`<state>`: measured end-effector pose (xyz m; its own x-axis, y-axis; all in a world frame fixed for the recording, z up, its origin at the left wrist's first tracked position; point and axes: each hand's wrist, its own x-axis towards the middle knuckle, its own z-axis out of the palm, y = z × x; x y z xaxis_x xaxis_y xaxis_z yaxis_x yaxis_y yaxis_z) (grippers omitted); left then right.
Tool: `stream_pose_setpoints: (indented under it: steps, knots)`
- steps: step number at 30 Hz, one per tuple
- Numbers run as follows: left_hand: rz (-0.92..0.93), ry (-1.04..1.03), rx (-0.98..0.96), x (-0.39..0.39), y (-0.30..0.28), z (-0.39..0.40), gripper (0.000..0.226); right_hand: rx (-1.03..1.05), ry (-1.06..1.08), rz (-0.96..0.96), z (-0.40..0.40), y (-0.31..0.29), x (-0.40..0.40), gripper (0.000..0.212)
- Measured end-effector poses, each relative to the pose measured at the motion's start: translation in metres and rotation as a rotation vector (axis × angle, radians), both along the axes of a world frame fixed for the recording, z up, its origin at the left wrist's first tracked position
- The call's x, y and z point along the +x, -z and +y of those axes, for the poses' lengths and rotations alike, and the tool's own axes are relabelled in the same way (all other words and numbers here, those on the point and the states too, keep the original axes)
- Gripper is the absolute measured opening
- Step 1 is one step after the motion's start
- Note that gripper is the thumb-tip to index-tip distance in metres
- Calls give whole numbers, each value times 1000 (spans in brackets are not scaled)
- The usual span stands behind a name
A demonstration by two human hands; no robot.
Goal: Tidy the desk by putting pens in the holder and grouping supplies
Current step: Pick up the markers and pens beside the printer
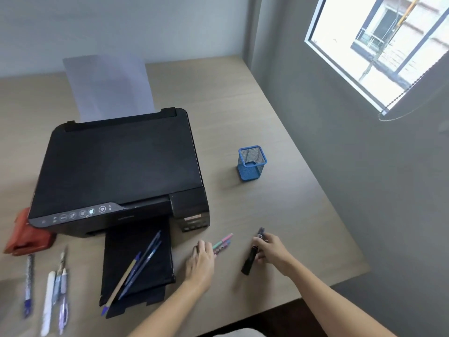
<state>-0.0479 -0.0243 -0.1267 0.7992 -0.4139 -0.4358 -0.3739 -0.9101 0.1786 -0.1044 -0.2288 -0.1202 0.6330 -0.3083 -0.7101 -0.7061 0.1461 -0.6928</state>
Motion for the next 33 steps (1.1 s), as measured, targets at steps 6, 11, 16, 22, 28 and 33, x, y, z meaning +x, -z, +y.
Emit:
stream_pose_setpoints:
  steps: [6, 11, 16, 22, 28, 33]
  knots:
    - [114, -86, -262, 29, -58, -41, 24, -10, 255, -216, -54, -38, 23, 17]
    - [-39, -113, -437, 99, -120, -117, 20, -142, 435, -533, -108, -93, 81, 21]
    - [14, -106, -195, 157, -142, -188, 16, -371, 332, -606, -129, -108, 132, 10]
    - [-3, -291, -136, 176, -133, -220, 26, -517, -17, -474, -126, -87, 163, 8]
    - [-13, -328, -230, 175, -129, -218, 13, -611, -163, -401, -131, -68, 175, 19]
    - [-128, -108, -531, 113, -136, -162, 30, -784, -60, -538, -122, -82, 147, 24]
